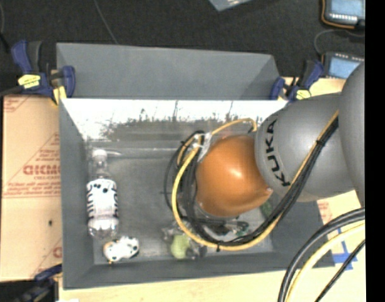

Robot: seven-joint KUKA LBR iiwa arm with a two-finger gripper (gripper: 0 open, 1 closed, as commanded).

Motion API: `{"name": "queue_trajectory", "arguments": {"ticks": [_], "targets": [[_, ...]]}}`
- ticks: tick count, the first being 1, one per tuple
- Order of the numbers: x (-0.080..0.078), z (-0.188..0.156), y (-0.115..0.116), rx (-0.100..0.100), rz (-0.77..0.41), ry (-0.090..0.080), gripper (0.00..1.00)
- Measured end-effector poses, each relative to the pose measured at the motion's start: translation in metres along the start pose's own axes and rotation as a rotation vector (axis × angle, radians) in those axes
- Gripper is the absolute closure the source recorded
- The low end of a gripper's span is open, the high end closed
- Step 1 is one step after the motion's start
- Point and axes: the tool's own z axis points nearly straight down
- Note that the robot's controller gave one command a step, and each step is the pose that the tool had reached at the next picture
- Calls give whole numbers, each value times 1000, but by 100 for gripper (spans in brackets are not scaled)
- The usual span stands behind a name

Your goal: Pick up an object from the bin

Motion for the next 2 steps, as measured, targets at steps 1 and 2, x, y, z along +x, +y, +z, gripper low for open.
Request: {"name": "queue_trajectory", "arguments": {"ticks": [1, 2], "targets": [[0, -24, 0, 1, -1, -1, 100], [-1, -45, -1, 3, -1, -4, 100]]}}
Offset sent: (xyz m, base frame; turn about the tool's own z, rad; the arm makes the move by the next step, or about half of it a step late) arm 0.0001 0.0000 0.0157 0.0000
